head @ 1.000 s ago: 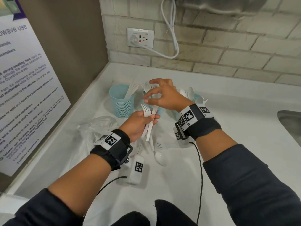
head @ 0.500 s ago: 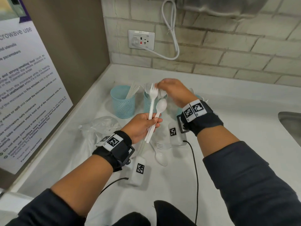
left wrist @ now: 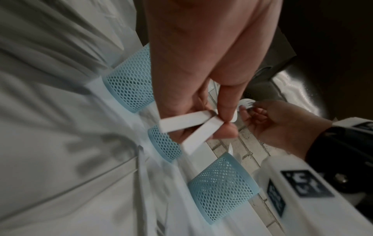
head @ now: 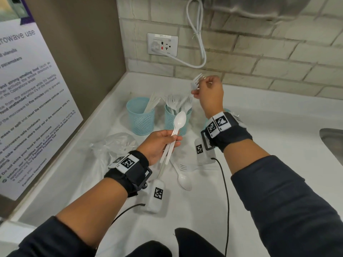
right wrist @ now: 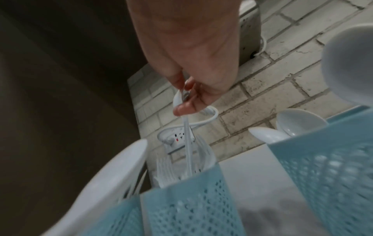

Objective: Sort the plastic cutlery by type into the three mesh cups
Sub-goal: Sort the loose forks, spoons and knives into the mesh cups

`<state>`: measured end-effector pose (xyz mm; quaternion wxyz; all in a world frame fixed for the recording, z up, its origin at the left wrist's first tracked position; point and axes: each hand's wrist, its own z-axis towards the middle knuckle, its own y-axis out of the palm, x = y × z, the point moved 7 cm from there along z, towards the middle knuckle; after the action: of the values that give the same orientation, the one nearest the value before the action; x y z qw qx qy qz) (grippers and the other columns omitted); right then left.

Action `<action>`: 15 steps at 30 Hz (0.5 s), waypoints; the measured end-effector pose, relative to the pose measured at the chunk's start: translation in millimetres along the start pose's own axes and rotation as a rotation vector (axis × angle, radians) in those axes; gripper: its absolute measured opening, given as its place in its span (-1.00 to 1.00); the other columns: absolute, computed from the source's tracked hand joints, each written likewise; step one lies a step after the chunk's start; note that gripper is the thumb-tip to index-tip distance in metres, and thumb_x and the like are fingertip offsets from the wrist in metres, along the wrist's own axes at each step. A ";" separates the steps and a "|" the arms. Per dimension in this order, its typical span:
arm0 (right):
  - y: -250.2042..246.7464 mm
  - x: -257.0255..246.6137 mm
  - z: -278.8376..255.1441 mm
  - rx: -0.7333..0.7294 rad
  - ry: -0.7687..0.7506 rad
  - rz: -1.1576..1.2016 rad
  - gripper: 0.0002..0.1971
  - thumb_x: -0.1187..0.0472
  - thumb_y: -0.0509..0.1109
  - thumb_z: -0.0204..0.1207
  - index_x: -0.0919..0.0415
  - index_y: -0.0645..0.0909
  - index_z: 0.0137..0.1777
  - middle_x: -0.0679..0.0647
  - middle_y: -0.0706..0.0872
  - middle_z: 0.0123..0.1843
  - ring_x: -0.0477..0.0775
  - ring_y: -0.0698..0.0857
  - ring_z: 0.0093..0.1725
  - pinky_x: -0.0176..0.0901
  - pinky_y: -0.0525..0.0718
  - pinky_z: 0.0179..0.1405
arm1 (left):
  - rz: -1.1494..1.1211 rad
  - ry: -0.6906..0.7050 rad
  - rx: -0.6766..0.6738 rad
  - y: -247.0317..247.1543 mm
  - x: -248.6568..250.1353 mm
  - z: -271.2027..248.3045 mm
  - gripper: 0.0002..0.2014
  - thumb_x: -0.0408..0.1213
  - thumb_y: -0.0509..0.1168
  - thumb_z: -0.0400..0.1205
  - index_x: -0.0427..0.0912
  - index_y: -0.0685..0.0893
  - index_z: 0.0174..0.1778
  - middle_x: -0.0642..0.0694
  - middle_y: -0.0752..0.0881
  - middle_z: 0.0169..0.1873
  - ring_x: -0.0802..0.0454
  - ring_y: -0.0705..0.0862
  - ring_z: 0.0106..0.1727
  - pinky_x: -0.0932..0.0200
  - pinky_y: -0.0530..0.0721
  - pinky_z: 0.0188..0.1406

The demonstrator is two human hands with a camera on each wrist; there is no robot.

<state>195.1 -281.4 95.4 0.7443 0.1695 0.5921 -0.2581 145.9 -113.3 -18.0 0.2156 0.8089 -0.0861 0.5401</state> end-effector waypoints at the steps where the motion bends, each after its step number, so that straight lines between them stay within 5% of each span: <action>1: 4.2 6.0 -0.3 -0.029 -0.006 -0.092 -0.79 0.28 0.20 0.62 0.10 0.36 -0.26 0.13 0.64 -0.24 0.02 0.69 -0.40 -0.10 0.67 -0.26 | -0.007 -0.003 0.005 -1.1 -0.7 0.4 -0.85 -0.46 0.19 0.66 -0.17 0.65 -0.04 -0.01 0.77 -0.21 0.22 0.74 -0.31 0.29 0.63 -0.29; 7: 23.8 28.8 -3.2 -0.215 -0.087 -0.513 -0.76 0.26 0.30 0.56 0.50 0.63 -0.09 0.26 0.64 -0.24 0.20 0.60 -0.12 -0.22 0.39 -0.22 | -0.031 -0.015 0.003 -3.0 -3.1 0.5 -0.86 -0.46 0.19 0.66 -0.18 0.63 -0.04 -0.05 0.76 -0.18 0.13 0.72 -0.22 0.26 0.61 -0.28; 11: 28.9 28.0 -1.6 -0.244 -0.092 -0.554 -0.93 0.28 0.39 0.46 0.29 0.65 -0.20 0.03 0.60 -0.34 0.13 0.58 -0.03 -0.26 0.40 -0.12 | -0.051 -0.017 -0.001 -3.0 -5.0 -0.5 -0.87 -0.47 0.20 0.66 -0.19 0.62 -0.05 -0.08 0.75 -0.17 0.12 0.72 -0.24 0.26 0.61 -0.32; 15: 30.5 33.3 -2.5 -0.274 -0.097 -0.632 -0.68 0.32 0.44 0.38 0.06 0.38 -0.44 0.16 0.64 -0.19 0.12 0.58 -0.04 -0.26 0.40 -0.19 | -0.070 -0.019 -0.010 -2.4 -7.5 -1.0 -0.88 -0.47 0.21 0.65 -0.20 0.62 -0.06 -0.08 0.77 -0.19 0.10 0.73 -0.23 0.27 0.63 -0.39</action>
<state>216.5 -261.4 61.0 0.6708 -0.1360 0.6084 -0.4017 143.0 -111.4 -25.2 0.2376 0.8154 -0.0626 0.5242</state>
